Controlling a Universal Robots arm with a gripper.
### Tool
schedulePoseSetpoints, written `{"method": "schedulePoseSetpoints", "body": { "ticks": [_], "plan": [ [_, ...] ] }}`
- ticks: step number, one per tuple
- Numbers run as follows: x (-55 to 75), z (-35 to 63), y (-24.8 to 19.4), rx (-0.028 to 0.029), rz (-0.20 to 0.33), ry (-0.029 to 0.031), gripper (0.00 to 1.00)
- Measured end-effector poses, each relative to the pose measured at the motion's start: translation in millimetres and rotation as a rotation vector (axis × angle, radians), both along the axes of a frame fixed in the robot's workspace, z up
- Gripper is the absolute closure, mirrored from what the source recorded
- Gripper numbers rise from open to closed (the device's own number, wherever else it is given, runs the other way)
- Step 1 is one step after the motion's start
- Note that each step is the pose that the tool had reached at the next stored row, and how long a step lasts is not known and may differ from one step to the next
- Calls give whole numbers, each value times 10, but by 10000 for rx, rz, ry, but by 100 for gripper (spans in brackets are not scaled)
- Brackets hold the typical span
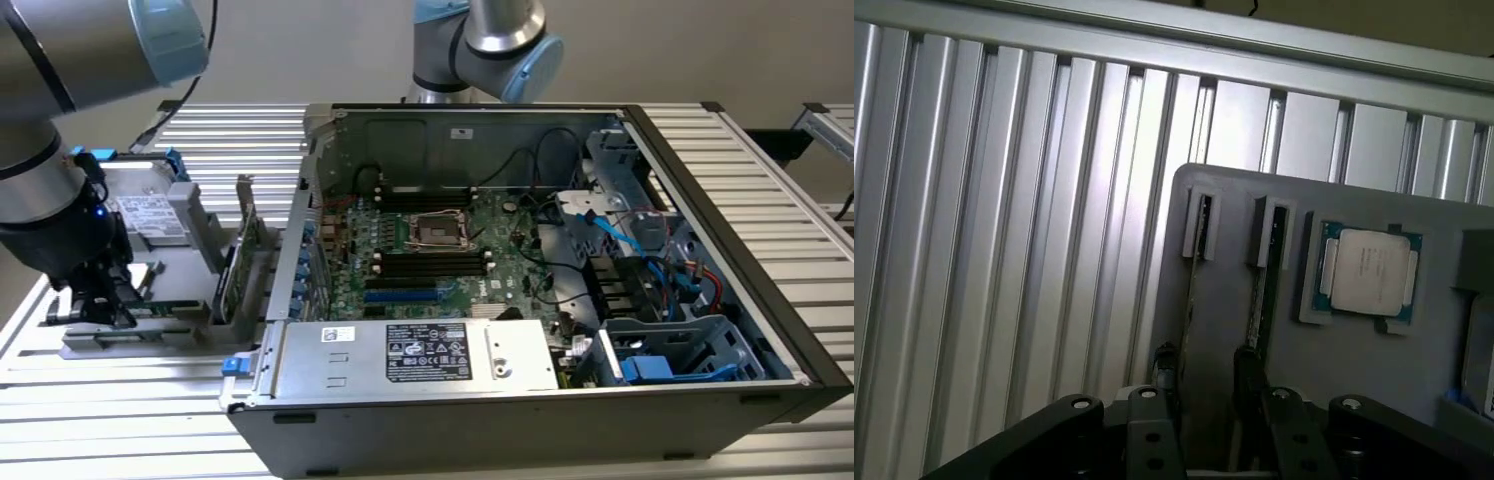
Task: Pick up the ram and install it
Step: 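Pick up the ram and move it above insertion slot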
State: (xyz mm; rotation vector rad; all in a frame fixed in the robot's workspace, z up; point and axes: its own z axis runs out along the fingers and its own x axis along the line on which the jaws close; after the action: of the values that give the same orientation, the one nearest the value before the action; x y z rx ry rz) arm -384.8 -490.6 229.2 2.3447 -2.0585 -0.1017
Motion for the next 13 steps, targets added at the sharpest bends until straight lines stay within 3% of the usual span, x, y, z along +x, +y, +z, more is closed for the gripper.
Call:
{"method": "schedulePoseSetpoints", "body": {
  "ticks": [13],
  "plan": [
    [0,-226,0,-102,0,-1,64]
  ]
}}
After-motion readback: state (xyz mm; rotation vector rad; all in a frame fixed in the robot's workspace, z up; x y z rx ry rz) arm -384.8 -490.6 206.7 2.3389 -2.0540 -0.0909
